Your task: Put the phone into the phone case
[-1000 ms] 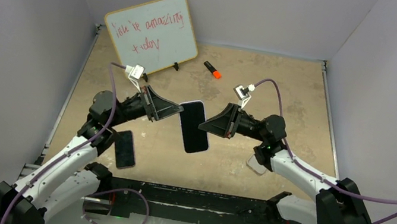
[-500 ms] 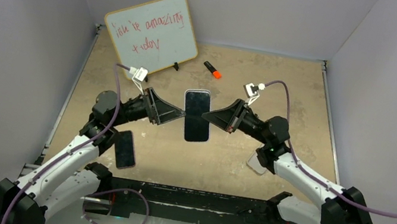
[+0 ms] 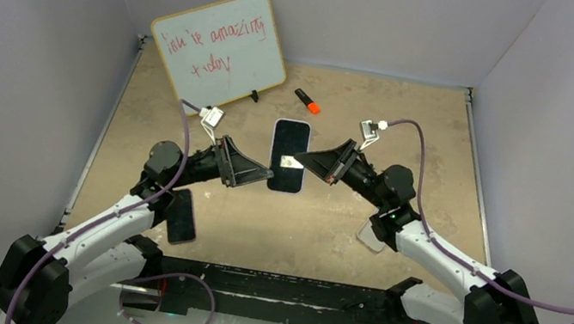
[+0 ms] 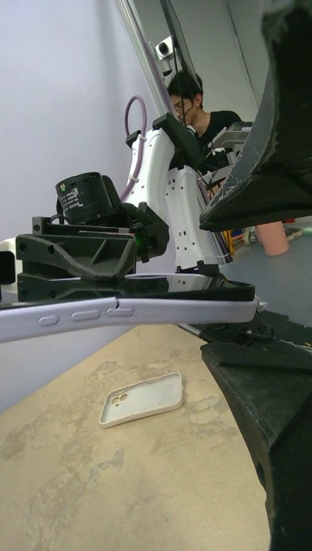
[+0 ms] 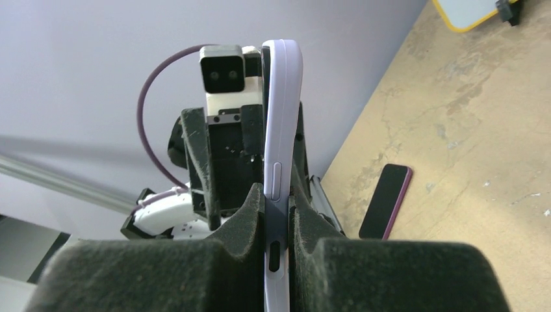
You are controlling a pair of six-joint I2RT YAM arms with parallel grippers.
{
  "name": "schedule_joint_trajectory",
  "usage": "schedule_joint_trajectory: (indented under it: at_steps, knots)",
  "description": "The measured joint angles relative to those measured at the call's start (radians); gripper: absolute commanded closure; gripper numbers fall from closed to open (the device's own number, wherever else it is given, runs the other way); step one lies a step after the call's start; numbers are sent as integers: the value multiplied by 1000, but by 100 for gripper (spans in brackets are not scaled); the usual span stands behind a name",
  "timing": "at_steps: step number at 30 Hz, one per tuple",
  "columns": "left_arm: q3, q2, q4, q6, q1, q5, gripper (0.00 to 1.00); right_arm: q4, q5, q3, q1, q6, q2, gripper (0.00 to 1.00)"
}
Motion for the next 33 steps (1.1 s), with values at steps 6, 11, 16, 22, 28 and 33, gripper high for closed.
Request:
schedule_joint_trajectory:
  at_steps: [6,11,16,22,28,33]
  knots:
    - [-6,20,49,-18,-6,6,46,-10,42,0,0,-5,11,100]
    - [-18,41,62,-26,-6,5,69,-9,48,0,0,-2,20,100]
    - [-9,43,-27,-2,-6,-8,100,-17,42,11,0,2,42,100]
    - [78,30,-270,63,-6,-36,100,-71,54,18,-4,-12,48,100]
    - [148,23,-446,100,-10,-47,64,-130,52,39,-5,-26,43,100]
    - [149,-28,-519,122,-13,-79,48,-163,39,39,-2,-43,6,100]
